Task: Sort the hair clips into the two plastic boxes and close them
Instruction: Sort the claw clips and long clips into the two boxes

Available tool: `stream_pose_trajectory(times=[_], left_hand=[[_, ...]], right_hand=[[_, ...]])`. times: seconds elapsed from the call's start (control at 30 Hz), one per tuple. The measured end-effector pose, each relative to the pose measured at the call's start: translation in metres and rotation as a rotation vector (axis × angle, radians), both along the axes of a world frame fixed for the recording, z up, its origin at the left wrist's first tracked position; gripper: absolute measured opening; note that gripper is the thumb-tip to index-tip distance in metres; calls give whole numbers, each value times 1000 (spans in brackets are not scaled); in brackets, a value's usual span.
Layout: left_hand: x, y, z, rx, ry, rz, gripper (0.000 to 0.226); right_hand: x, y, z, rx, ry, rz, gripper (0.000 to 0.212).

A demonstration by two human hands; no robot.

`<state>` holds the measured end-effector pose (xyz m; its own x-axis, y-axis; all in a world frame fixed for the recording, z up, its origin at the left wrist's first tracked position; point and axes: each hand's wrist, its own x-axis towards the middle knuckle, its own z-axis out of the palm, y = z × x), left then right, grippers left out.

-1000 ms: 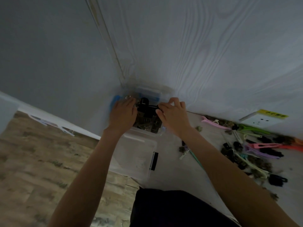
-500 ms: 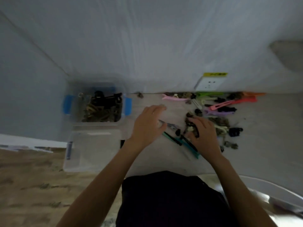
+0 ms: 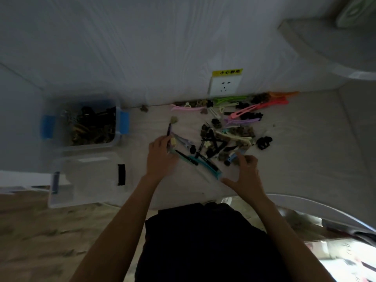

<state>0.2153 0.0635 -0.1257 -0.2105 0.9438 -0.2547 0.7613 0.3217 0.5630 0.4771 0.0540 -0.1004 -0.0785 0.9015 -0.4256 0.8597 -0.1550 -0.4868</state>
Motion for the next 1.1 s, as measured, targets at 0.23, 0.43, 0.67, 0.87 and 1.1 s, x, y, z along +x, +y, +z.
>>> stream_pose_trajectory(times=[0.23,0.43,0.67,0.87,1.1], left_hand=[[-3,-6,-4,25,-45,-35,49],[-12,-10,-1,33,66,-102,50],[-15,-1,-2,77,340,-206,40],[-25,10,-1,2,283,-181,26],[-28,9,-5,59,189,-203,15]], right_hand=[[-45,9,-10,81,92,82,80],[-52,6,7,268,-251,160,56],[-75,7,-2,93,-365,396,70],[-66,21,-6,136,-303,367,44],[-71,39,-6,129,-324,438,43]])
